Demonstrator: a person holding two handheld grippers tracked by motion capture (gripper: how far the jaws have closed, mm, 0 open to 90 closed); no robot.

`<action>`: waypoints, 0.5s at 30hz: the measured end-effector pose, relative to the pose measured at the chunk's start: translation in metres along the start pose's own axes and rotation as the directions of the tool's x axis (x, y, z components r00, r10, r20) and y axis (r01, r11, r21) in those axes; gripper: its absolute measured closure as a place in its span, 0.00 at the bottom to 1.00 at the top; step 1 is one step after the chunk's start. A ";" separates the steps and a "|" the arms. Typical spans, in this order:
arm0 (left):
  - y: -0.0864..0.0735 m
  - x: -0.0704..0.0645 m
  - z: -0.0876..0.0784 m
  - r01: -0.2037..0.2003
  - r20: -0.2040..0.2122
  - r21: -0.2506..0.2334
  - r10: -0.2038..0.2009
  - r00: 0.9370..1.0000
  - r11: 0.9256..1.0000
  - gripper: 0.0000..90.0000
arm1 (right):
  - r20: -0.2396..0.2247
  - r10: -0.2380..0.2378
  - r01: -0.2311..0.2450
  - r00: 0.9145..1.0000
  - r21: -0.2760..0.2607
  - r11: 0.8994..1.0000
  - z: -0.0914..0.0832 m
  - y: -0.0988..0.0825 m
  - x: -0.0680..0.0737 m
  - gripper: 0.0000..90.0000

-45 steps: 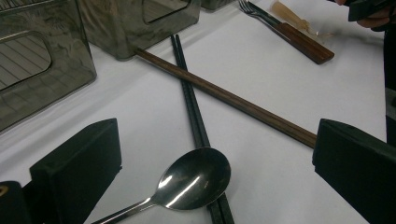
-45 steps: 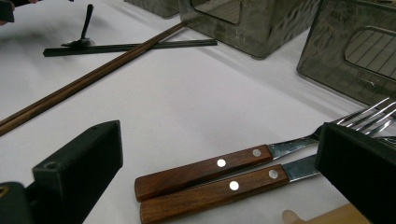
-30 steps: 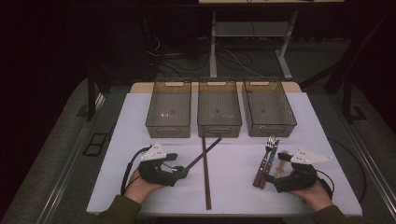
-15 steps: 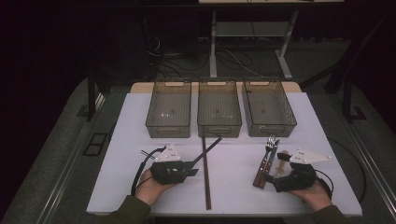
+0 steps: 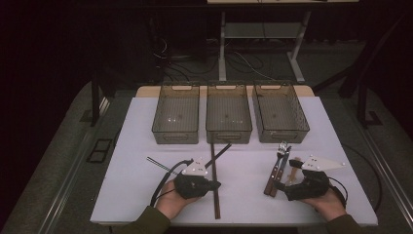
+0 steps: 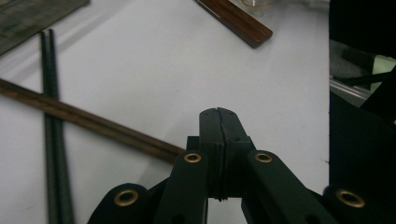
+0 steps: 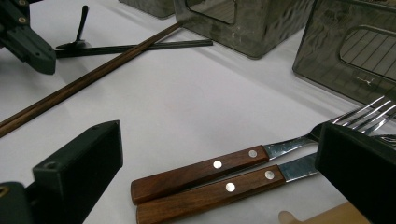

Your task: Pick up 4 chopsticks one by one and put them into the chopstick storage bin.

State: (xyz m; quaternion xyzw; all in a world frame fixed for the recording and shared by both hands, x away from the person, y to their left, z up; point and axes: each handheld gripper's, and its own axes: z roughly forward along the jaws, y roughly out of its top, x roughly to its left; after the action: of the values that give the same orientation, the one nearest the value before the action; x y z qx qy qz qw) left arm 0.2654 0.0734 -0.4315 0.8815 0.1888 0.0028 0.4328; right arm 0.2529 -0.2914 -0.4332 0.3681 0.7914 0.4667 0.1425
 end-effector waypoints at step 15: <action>-0.002 -0.011 0.018 -0.019 0.044 0.082 0.016 0.999 0.996 1.00 | -0.001 0.001 -0.001 1.000 -0.002 1.000 0.000 0.000 0.000 0.01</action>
State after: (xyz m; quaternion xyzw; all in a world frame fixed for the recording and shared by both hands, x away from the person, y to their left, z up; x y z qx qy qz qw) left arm 0.2578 0.0572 -0.4428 0.9001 0.1717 -0.0203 0.3999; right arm 0.2531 -0.2915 -0.4332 0.3683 0.7909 0.4677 0.1421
